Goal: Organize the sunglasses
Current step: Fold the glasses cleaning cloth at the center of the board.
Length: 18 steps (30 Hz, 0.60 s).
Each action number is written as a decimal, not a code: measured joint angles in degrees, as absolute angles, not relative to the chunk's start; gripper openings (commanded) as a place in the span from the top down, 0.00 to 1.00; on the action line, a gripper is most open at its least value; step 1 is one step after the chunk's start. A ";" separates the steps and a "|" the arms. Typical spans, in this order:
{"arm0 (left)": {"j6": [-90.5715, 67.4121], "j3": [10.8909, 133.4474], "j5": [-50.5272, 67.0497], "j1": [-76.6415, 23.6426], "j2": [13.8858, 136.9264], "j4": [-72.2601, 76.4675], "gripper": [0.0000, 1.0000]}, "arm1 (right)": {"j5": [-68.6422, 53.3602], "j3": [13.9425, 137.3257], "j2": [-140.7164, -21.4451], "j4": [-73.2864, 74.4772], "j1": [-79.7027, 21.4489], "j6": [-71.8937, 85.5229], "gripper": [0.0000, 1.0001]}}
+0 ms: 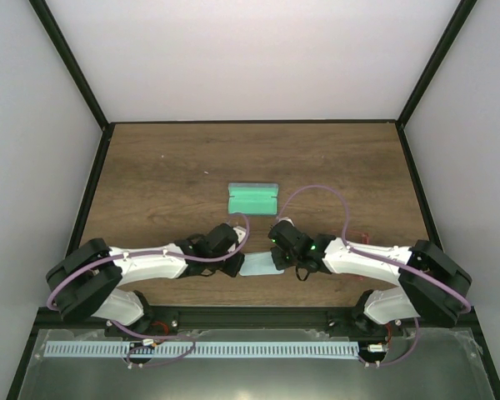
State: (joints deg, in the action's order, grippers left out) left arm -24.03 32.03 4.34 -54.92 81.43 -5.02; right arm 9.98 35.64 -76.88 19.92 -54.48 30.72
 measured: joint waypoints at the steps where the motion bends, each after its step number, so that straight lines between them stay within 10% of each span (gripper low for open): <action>1: -24.03 32.03 4.40 -54.94 81.45 -4.97 0.96 | 10.00 35.62 -76.90 19.88 -54.48 30.72 0.99; 18: -24.03 30.52 5.87 -55.44 81.65 -3.31 0.96 | 9.76 35.44 -77.43 19.35 -54.48 30.72 0.99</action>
